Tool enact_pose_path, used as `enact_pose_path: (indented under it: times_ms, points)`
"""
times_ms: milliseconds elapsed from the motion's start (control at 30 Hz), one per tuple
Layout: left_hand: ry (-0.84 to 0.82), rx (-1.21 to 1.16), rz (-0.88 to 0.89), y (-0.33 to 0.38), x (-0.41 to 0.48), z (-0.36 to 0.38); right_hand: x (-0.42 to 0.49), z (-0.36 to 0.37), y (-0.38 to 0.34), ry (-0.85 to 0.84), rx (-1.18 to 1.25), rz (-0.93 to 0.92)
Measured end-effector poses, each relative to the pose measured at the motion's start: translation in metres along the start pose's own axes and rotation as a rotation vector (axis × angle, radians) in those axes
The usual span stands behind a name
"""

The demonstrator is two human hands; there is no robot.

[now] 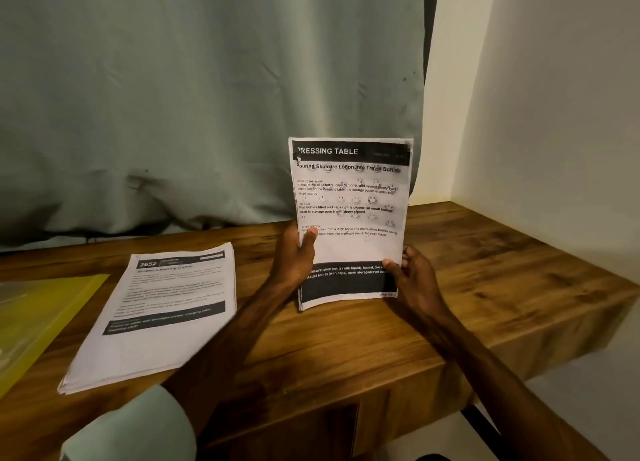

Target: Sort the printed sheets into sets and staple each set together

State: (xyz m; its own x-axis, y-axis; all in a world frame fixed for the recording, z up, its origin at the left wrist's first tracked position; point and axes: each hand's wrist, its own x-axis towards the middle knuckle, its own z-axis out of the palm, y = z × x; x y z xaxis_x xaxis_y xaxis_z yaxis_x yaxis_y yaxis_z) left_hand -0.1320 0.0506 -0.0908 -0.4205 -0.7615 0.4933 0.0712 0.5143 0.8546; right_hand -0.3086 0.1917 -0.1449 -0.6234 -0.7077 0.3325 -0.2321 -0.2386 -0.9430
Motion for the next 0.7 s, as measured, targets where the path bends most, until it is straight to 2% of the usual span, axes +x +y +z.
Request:
enact_pose_path:
  times_ms: [133, 233, 300, 433, 567, 700]
  points:
    - [0.029, -0.003, -0.042, 0.012, 0.006, -0.006, 0.001, 0.001, -0.009, -0.001, 0.118, 0.123]
    - [0.085, -0.102, -0.194, 0.010, 0.014, -0.012, -0.002, -0.003, -0.015, -0.032, 0.304, 0.307]
    - [0.131, -0.146, -0.302, 0.011, 0.017, -0.016, -0.004, -0.004, -0.016, -0.058, 0.419, 0.363]
    - [0.241, -0.316, -0.355, 0.018, 0.012, -0.013, -0.009, 0.012, -0.019, -0.026, 0.739, 0.430]
    - [0.249, -0.447, -0.362, 0.019, -0.004, -0.004, -0.013, 0.039, -0.026, -0.017, 0.863, 0.371]
    - [0.176, -0.484, -0.340, 0.024, -0.004, -0.020, -0.009, 0.043, -0.036, 0.011, 0.723, 0.240]
